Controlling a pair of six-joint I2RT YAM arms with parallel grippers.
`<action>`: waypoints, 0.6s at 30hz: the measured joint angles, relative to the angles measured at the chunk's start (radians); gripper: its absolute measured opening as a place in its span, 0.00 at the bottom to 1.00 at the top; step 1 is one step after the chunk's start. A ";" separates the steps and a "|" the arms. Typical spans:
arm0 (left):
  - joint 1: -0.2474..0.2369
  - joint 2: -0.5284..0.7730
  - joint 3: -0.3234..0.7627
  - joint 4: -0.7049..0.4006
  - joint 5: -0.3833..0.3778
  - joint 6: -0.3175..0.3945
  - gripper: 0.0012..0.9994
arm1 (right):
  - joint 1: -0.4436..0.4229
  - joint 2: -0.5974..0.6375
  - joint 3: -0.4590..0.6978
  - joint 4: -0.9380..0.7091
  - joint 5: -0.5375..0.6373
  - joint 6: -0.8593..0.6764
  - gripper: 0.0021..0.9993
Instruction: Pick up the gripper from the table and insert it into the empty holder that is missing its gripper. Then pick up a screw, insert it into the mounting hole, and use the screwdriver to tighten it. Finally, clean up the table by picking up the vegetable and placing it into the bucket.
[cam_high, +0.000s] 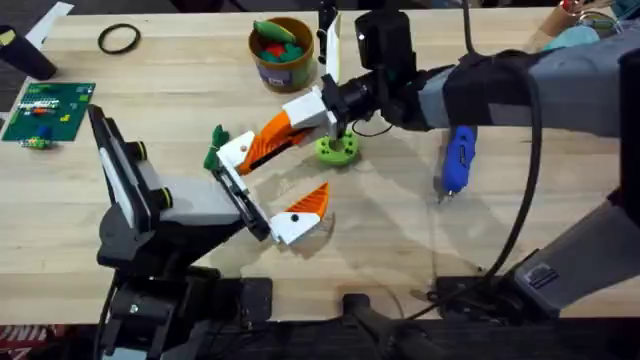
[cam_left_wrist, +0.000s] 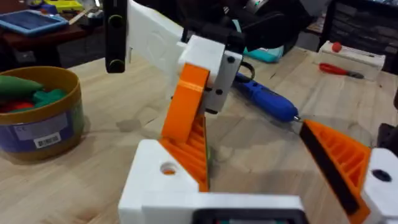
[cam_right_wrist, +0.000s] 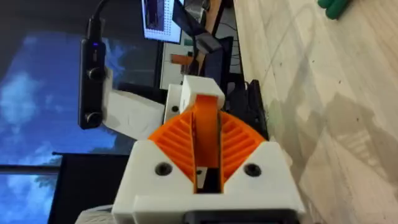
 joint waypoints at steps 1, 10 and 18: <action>0.000 0.000 0.000 0.000 0.001 0.000 0.98 | 0.000 0.000 0.000 0.000 0.000 0.000 0.17; 0.000 0.000 0.000 0.000 0.003 0.000 0.98 | 0.000 0.000 0.000 0.000 0.000 0.000 0.17; 0.000 0.000 0.000 0.000 0.006 0.005 0.98 | -0.001 0.000 0.000 -0.002 0.001 0.007 0.01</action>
